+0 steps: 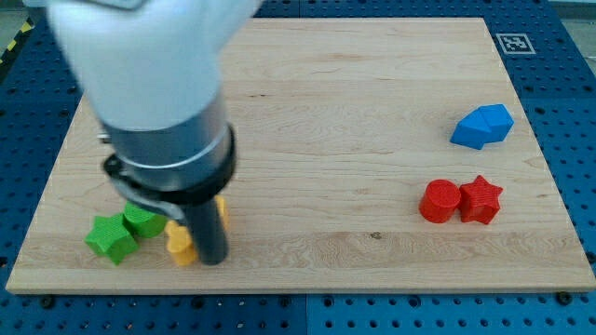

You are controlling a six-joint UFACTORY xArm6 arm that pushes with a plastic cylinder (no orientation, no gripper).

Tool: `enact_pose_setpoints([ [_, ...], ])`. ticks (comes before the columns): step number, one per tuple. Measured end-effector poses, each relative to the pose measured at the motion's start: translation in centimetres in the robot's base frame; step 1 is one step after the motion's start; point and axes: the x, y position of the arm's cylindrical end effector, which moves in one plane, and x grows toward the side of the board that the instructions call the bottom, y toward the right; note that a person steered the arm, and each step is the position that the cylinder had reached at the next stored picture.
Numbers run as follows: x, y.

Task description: Slide the yellow hexagon closer to green circle

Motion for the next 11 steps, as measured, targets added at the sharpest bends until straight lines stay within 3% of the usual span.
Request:
enact_pose_setpoints([
  [1, 0.0, -3.0],
  [2, 0.6, -2.5],
  [4, 1.8, 5.1],
  [6, -2.1, 3.9],
  [10, -4.0, 0.6],
  [11, -4.0, 3.8],
])
